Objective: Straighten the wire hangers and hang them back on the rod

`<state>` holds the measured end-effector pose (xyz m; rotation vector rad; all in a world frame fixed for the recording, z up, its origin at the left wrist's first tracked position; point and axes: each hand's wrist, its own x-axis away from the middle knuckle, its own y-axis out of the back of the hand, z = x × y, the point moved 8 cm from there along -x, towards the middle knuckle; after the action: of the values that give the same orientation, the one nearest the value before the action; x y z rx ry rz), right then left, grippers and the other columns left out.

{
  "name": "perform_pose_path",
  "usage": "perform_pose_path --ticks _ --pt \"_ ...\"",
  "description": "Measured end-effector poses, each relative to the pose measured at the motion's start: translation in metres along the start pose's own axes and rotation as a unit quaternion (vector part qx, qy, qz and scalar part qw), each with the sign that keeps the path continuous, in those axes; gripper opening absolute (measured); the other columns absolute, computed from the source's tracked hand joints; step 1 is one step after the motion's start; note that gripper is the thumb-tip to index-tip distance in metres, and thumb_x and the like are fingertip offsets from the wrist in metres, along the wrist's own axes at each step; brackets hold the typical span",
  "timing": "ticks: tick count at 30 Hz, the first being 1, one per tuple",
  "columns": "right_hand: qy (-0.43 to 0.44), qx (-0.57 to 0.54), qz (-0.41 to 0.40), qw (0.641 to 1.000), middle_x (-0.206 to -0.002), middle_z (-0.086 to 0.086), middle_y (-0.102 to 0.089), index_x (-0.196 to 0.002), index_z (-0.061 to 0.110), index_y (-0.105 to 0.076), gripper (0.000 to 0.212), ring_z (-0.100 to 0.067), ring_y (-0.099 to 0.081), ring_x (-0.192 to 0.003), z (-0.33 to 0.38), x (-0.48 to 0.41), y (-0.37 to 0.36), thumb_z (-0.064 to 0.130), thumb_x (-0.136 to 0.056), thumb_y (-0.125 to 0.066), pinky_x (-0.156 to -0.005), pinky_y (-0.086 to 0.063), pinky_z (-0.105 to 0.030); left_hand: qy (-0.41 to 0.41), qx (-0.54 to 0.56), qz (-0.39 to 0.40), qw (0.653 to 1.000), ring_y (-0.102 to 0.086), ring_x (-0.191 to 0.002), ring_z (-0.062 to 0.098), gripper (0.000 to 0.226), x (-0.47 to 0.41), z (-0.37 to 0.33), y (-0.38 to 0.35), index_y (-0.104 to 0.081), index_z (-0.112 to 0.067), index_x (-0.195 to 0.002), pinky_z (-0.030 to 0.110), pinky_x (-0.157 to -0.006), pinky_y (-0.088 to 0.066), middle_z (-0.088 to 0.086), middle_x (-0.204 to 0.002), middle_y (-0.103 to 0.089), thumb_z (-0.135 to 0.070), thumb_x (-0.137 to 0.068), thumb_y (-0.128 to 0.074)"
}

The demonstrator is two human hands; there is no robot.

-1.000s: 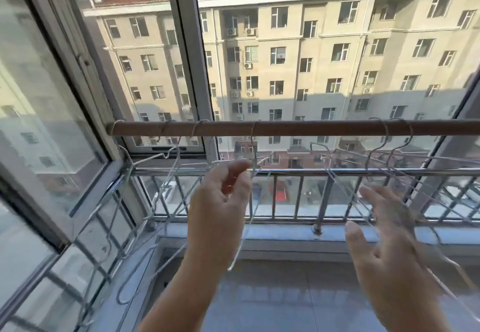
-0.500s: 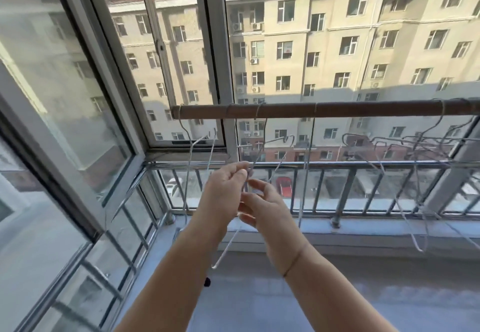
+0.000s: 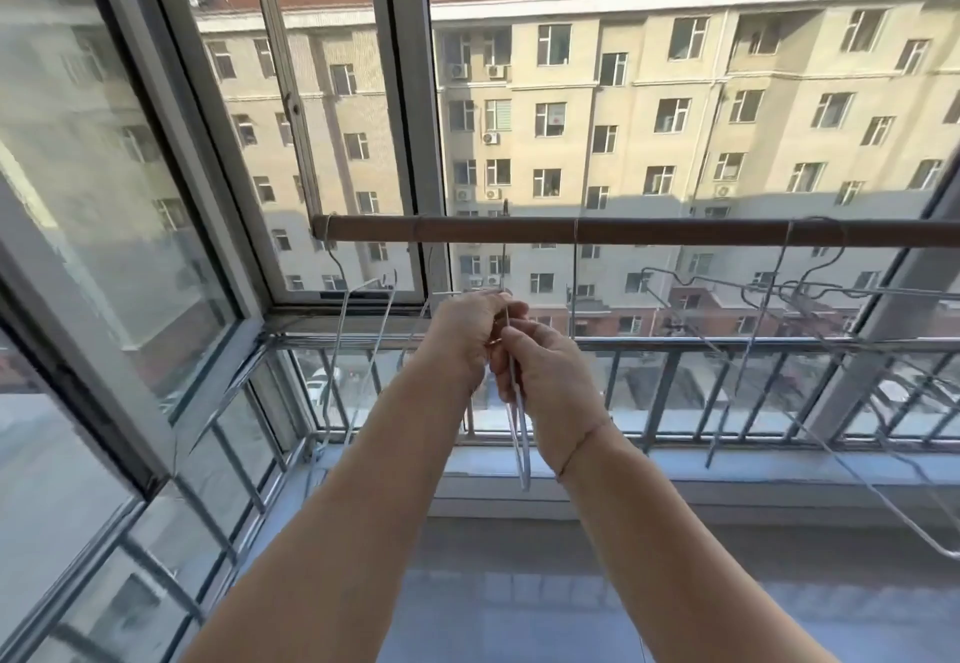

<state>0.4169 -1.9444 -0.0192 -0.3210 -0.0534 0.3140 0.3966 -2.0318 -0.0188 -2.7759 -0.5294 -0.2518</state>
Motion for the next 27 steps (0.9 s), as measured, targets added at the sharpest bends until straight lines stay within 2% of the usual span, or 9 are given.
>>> perform_pose_path --ticks 2,5,10,12,14,20,23,25,27 --pt "-0.031 0.028 -0.009 0.999 -0.062 -0.002 -0.054 -0.098 0.008 -0.058 0.015 -0.008 -0.047 -0.048 -0.012 0.000 0.006 0.009 -0.092 -0.044 -0.042 -0.038 -0.016 0.006 -0.017 -0.014 1.000 -0.049 -0.053 0.017 0.027 -0.005 0.008 -0.001 -0.056 -0.005 -0.071 0.025 -0.043 -0.041 0.007 -0.064 -0.054 -0.008 -0.095 -0.045" --pt "-0.059 0.136 -0.006 0.989 -0.076 0.003 -0.057 -0.108 0.012 -0.057 0.021 -0.007 -0.049 -0.065 -0.034 0.009 0.022 0.018 -0.091 -0.045 -0.054 -0.040 -0.017 0.007 -0.035 -0.030 0.999 -0.051 -0.055 0.016 0.019 0.001 0.026 0.010 -0.058 -0.007 -0.084 0.026 -0.055 -0.043 0.006 -0.061 -0.055 -0.001 -0.094 -0.042" --pt "-0.035 0.225 0.021 0.973 -0.091 0.013 -0.054 -0.116 0.018 -0.050 0.027 0.001 -0.052 -0.076 -0.056 0.022 0.047 0.016 -0.089 -0.049 -0.049 -0.041 -0.002 0.024 -0.122 -0.009 0.992 -0.048 -0.052 0.011 0.017 0.021 0.066 0.035 -0.061 -0.010 -0.099 0.022 -0.052 -0.040 0.002 -0.061 -0.053 -0.003 -0.093 -0.046" --pt "-0.019 0.250 0.023 0.968 -0.105 0.008 -0.056 -0.123 0.017 -0.049 0.036 -0.004 -0.054 -0.088 -0.062 0.023 0.054 0.013 -0.087 -0.051 -0.064 -0.042 -0.003 0.017 -0.156 -0.009 0.988 -0.047 -0.047 0.009 0.015 0.027 0.076 0.047 -0.064 -0.009 -0.097 0.021 -0.053 -0.041 0.001 -0.059 -0.052 -0.006 -0.093 -0.050" --pt "-0.001 0.280 0.035 0.959 -0.123 0.003 -0.052 -0.129 0.015 -0.045 0.044 -0.009 -0.049 -0.106 -0.070 0.024 0.056 0.011 -0.086 -0.053 -0.088 -0.038 -0.016 -0.001 -0.210 0.006 0.978 -0.048 -0.048 0.008 0.014 0.031 0.084 0.059 -0.066 -0.010 -0.093 0.021 -0.054 -0.042 0.000 -0.059 -0.054 -0.008 -0.092 -0.052" --pt "0.088 0.443 0.086 0.888 -0.125 0.013 -0.039 -0.133 0.021 -0.040 0.051 0.001 -0.030 -0.121 -0.088 0.034 0.055 0.016 -0.085 -0.054 -0.101 -0.019 -0.013 -0.046 -0.354 0.052 0.933 -0.056 -0.065 0.002 0.016 0.048 0.106 0.090 -0.069 -0.024 -0.080 0.016 -0.068 -0.045 -0.005 -0.073 -0.065 -0.015 -0.089 -0.059" --pt "0.047 0.505 0.135 0.851 -0.118 0.006 -0.058 -0.118 0.021 -0.055 0.033 -0.008 -0.050 -0.115 -0.102 0.044 0.061 0.021 -0.085 -0.055 -0.100 -0.035 -0.022 -0.055 -0.392 0.096 0.913 -0.056 -0.067 -0.005 0.015 0.057 0.114 0.092 -0.070 -0.023 -0.083 0.009 -0.067 -0.041 -0.005 -0.077 -0.067 -0.014 -0.088 -0.060" --pt "0.020 0.516 0.146 0.844 -0.095 0.006 -0.067 -0.101 0.023 -0.061 0.017 -0.010 -0.061 -0.093 -0.104 0.053 0.067 0.020 -0.085 -0.054 -0.088 -0.047 -0.028 -0.053 -0.379 0.129 0.915 -0.055 -0.067 -0.008 0.013 0.064 0.118 0.089 -0.071 -0.019 -0.087 0.006 -0.066 -0.041 -0.005 -0.078 -0.067 -0.011 -0.088 -0.060" --pt "-0.008 0.497 0.156 0.853 -0.072 0.007 -0.063 -0.086 0.025 -0.062 0.015 -0.009 -0.057 -0.067 -0.101 0.063 0.071 0.014 -0.087 -0.052 -0.072 -0.048 -0.031 -0.053 -0.364 0.153 0.917 -0.058 -0.076 -0.006 0.012 0.071 0.122 0.086 -0.070 -0.015 -0.088 0.008 -0.075 -0.044 -0.001 -0.089 -0.068 -0.010 -0.088 -0.060"
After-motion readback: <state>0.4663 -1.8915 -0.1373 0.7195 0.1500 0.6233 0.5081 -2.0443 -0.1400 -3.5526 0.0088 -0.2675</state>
